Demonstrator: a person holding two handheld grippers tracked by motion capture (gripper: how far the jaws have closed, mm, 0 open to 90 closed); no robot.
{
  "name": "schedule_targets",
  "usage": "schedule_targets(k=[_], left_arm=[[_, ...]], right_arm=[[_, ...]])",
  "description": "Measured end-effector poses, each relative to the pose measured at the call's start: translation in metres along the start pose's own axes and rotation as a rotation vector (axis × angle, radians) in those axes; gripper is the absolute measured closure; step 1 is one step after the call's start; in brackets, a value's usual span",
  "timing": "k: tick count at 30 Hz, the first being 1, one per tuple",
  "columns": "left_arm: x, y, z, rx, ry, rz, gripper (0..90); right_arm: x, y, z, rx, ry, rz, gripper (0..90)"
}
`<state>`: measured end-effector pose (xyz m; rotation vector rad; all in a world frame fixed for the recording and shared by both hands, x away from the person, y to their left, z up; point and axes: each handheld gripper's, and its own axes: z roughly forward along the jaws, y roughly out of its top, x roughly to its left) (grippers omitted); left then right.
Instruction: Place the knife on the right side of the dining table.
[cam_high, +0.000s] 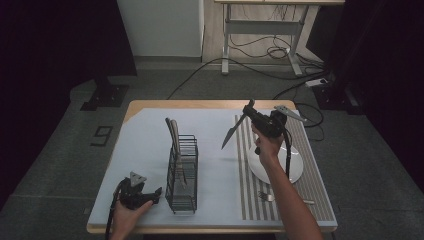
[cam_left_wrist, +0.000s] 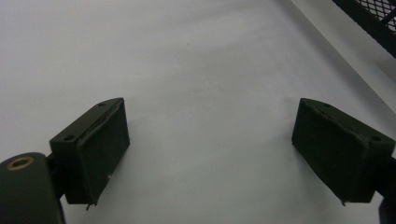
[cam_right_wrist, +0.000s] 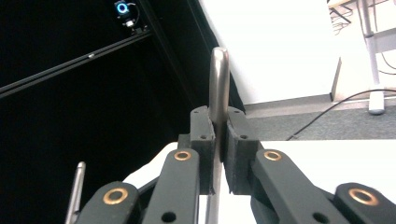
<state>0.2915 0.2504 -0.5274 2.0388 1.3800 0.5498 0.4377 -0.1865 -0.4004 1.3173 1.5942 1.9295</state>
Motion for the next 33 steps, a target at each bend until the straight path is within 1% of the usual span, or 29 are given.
schedule_targets(k=[4, 7, 9, 14, 17, 18, 19, 20, 21, 24, 25, 28, 29, 33], left_arm=[[0.0, 0.0, 0.0, 0.0, 0.0, 0.0, 10.7], [0.0, 0.0, 0.0, 0.0, 0.0, 0.0, 10.7], [0.0, 0.0, 0.0, 0.0, 0.0, 0.0, 10.7], [0.0, 0.0, 0.0, 0.0, 0.0, 0.0, 10.6], [0.0, 0.0, 0.0, 0.0, 0.0, 0.0, 10.6], [0.0, 0.0, 0.0, 0.0, 0.0, 0.0, 10.6], [0.0, 0.0, 0.0, 0.0, 0.0, 0.0, 10.6], [0.0, 0.0, 0.0, 0.0, 0.0, 0.0, 10.6], [0.0, 0.0, 0.0, 0.0, 0.0, 0.0, 10.6], [0.0, 0.0, 0.0, 0.0, 0.0, 0.0, 10.6], [0.0, 0.0, 0.0, 0.001, 0.0, 0.001, 10.6], [0.0, 0.0, 0.0, 0.001, 0.0, 0.001, 10.6], [0.0, 0.0, 0.0, 0.0, 0.0, 0.0, 10.6], [0.0, 0.0, 0.0, -0.001, 0.0, 0.0, 10.6]], right_arm=[[-0.006, 0.0, 0.001, -0.005, -0.018, -0.001, 84.0], [-0.015, 0.001, 0.002, -0.019, -0.036, 0.015, 84.0], [-0.017, 0.001, 0.003, -0.021, -0.041, 0.014, 83.9], [-0.029, 0.003, 0.002, -0.033, -0.082, 0.017, 83.9], [-0.035, 0.005, 0.0, -0.037, -0.094, 0.01, 83.9], [-0.035, 0.005, 0.0, -0.037, -0.094, 0.01, 83.9], [-0.039, 0.007, -0.001, -0.039, -0.104, 0.009, 83.9], [-0.039, 0.007, -0.001, -0.039, -0.104, 0.009, 83.9], [-0.044, 0.008, -0.003, -0.045, -0.115, 0.016, 83.9], [-0.048, 0.01, -0.004, -0.054, -0.129, 0.02, 83.9], [-0.051, 0.011, -0.005, -0.063, -0.132, 0.034, 83.9], [-0.054, 0.012, -0.004, -0.062, -0.137, 0.035, 83.9], [-0.057, 0.014, -0.003, -0.063, -0.154, 0.021, 83.9], [-0.062, 0.014, 0.0, -0.071, -0.178, 0.03, 83.9]])
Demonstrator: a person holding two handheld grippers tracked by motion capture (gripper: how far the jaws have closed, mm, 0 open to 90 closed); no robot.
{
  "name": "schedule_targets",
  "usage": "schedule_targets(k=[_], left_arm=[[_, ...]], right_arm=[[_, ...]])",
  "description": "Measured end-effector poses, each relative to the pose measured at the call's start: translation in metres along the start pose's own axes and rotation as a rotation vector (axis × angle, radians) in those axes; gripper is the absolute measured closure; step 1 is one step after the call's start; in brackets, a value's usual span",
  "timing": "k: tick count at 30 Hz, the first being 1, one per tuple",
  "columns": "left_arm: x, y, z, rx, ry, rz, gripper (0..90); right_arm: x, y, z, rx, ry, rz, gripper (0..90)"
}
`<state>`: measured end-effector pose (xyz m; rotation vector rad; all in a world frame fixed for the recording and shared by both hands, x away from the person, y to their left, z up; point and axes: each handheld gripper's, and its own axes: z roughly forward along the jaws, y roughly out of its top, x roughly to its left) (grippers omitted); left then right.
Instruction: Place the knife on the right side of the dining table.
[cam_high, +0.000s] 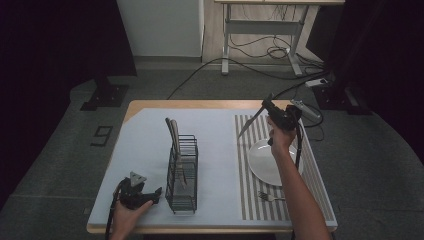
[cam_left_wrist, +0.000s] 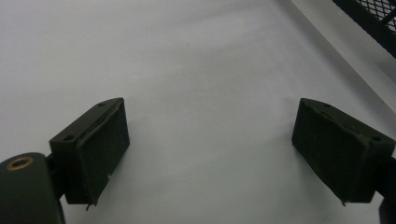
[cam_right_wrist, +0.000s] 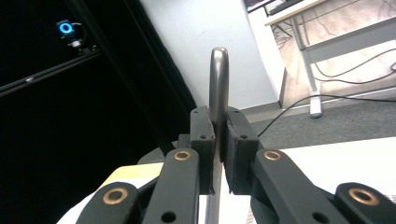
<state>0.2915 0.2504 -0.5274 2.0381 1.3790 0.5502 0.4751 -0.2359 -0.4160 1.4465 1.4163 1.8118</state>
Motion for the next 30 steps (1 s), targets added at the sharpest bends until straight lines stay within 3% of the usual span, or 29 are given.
schedule_targets(k=[16, 30], left_arm=[[0.0, 0.0, 0.0, -0.001, 0.0, 0.001, 10.6], [0.0, 0.0, 0.0, 0.0, 0.0, 0.001, 10.7]], right_arm=[[-0.016, -0.004, 0.02, -0.014, -0.043, 0.021, 83.8], [-0.026, -0.01, 0.026, -0.012, -0.067, 0.057, 83.8]])
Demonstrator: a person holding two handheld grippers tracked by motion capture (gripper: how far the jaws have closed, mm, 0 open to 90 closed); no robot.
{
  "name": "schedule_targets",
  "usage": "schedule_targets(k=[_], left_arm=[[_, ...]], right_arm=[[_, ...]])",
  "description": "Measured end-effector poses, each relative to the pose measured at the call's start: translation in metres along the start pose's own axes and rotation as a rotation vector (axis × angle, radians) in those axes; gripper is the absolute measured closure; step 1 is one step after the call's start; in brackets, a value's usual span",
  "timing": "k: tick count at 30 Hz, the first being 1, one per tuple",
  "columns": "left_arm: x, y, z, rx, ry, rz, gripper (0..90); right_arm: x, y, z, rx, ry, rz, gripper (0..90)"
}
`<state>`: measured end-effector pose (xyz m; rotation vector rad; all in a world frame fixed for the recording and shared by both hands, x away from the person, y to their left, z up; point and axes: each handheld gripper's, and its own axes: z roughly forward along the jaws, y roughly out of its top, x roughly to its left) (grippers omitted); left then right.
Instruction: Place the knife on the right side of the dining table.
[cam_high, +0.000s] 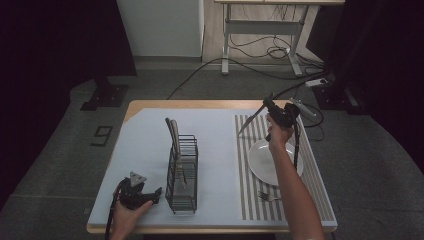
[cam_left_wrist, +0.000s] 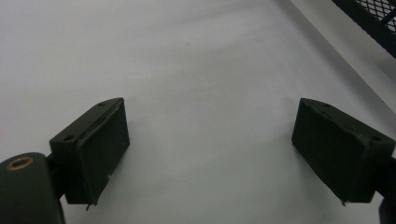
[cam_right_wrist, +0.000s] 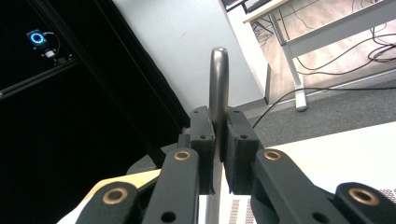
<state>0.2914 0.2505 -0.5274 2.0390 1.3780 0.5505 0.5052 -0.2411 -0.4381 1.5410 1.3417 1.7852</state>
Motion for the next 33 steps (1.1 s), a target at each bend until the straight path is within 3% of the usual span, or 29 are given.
schedule_targets(k=[19, 33], left_arm=[[0.0, 0.0, 0.0, 0.0, 0.0, -0.001, 10.7], [0.0, 0.0, 0.0, 0.0, -0.001, -0.001, 10.7]], right_arm=[[-0.013, -0.006, 0.0, 0.007, -0.031, 0.035, 83.6], [-0.037, -0.01, -0.009, 0.016, -0.088, 0.089, 81.3]])
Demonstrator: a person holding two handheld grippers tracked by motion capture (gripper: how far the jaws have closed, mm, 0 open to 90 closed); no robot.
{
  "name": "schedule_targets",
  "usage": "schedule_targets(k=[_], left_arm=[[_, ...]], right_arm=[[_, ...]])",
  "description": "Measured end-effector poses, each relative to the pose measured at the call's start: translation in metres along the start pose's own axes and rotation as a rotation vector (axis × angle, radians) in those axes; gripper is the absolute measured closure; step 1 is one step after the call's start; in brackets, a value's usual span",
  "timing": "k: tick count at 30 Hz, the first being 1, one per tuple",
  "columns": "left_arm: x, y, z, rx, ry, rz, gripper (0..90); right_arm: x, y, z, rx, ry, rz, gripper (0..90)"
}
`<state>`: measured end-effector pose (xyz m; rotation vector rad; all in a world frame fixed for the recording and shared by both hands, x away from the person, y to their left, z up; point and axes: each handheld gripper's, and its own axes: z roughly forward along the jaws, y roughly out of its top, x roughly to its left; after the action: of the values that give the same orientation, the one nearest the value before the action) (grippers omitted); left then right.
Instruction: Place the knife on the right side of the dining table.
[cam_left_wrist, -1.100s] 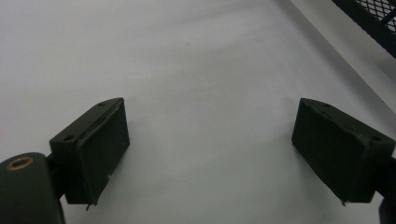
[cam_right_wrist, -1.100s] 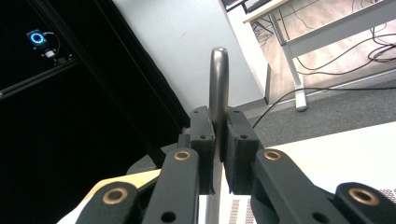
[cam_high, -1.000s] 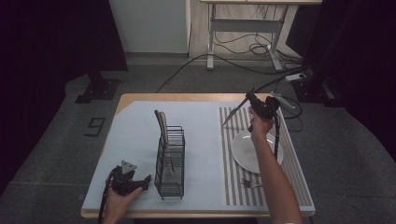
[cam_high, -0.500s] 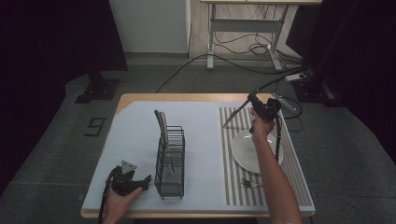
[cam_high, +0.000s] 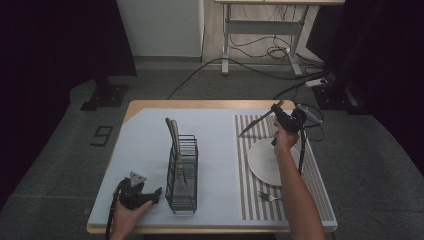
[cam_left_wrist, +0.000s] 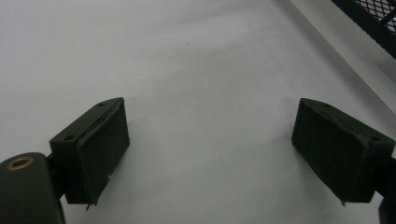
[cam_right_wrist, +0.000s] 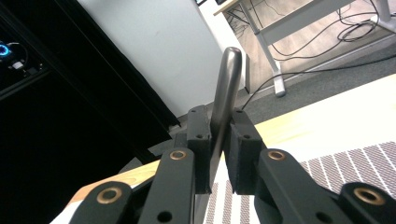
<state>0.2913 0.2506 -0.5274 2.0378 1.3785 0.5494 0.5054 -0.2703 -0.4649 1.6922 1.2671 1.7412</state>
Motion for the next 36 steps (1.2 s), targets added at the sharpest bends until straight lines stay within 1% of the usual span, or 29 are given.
schedule_targets(k=[4, 6, 7, 8, 9, 10, 11, 13, 17, 18, 19, 23, 28, 29, 32, 36], left_arm=[[0.0, 0.0, 0.0, 0.0, 0.0, 0.0, 10.7], [0.0, 0.0, 0.0, 0.0, 0.0, 0.0, 10.8], [0.0, 0.0, 0.0, 0.0, 0.0, 0.0, 10.7], [0.0, 0.0, 0.0, 0.0, 0.0, 0.0, 10.7], [0.0, 0.0, 0.0, 0.0, 0.0, 0.0, 10.7], [0.0, 0.0, 0.0, 0.0, 0.0, 0.0, 10.7], [0.0, 0.0, 0.0, 0.0, 0.0, 0.0, 10.7], [0.0, 0.0, 0.0, 0.0, 0.0, 0.0, 10.7], [0.0, 0.0, 0.0, 0.0, 0.0, 0.0, 10.7], [0.0, 0.0, 0.0, 0.0, 0.0, 0.0, 10.7], [0.0, 0.0, 0.0, 0.001, 0.001, 0.0, 10.7], [0.0, 0.0, 0.0, 0.001, 0.001, 0.0, 10.7], [0.0, 0.0, 0.0, 0.001, 0.001, 0.0, 10.7], [0.0, 0.0, 0.0, 0.001, 0.001, 0.0, 10.7], [0.0, 0.0, 0.0, 0.001, 0.001, 0.0, 10.7], [0.0, 0.0, 0.0, 0.001, 0.001, 0.0, 10.7]], right_arm=[[-0.004, -0.001, -0.001, 0.001, -0.015, 0.002, 80.7], [-0.006, -0.001, -0.001, 0.001, -0.022, 0.011, 80.3], [-0.009, -0.002, -0.002, 0.003, -0.033, 0.015, 79.9], [-0.009, -0.002, -0.002, 0.003, -0.033, 0.015, 79.9], [-0.013, -0.003, -0.002, 0.003, -0.042, 0.026, 79.5], [-0.013, -0.003, -0.002, 0.003, -0.042, 0.026, 79.5], [-0.017, -0.004, -0.003, 0.007, -0.055, 0.032, 78.9], [-0.019, -0.004, -0.003, 0.006, -0.058, 0.037, 78.7], [-0.027, -0.007, -0.005, 0.017, -0.085, 0.054, 77.6], [-0.027, -0.007, -0.005, 0.017, -0.085, 0.054, 77.6], [-0.03, -0.007, -0.006, 0.027, -0.096, 0.072, 77.4], [-0.034, -0.008, -0.006, 0.034, -0.102, 0.088, 77.2], [-0.038, -0.01, -0.006, 0.036, -0.113, 0.093, 76.5], [-0.041, -0.011, -0.006, 0.041, -0.124, 0.096, 75.9], [-0.044, -0.013, -0.006, 0.045, -0.131, 0.104, 75.2], [-0.053, -0.016, -0.003, 0.061, -0.148, 0.113, 73.4]])
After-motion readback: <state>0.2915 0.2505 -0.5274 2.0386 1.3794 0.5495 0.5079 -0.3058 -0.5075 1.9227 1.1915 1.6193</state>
